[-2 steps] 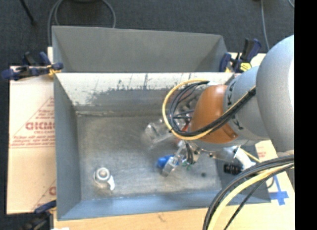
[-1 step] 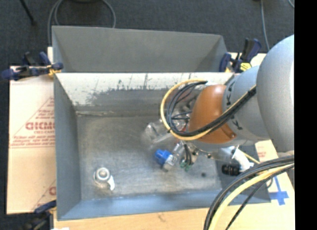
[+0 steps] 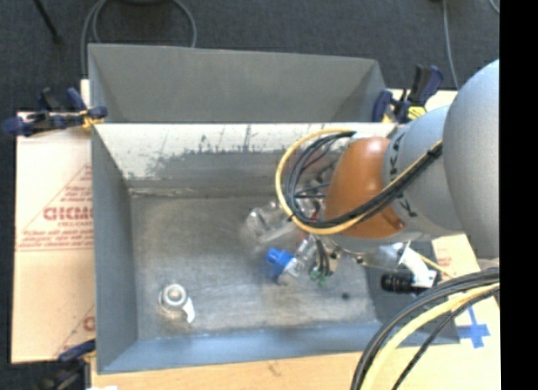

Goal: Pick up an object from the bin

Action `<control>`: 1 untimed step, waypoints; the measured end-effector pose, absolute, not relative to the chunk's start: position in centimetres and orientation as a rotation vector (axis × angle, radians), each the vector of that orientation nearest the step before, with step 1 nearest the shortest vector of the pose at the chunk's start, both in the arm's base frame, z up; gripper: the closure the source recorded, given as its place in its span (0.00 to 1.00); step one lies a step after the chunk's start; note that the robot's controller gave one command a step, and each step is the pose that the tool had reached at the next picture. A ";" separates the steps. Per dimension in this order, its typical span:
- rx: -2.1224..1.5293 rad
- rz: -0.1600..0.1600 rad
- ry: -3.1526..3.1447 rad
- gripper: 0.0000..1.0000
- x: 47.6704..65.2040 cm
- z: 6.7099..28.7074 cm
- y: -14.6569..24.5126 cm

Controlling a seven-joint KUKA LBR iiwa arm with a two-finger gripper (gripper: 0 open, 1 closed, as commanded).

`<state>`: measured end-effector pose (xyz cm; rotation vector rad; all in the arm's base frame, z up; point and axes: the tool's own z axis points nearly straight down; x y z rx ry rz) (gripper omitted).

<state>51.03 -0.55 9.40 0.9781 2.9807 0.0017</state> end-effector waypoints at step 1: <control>0.965 0.004 2.981 1.00 51.2 16.4 -0.7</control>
Offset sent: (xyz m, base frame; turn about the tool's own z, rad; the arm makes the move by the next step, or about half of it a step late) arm -0.0002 -0.0002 0.0659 0.0000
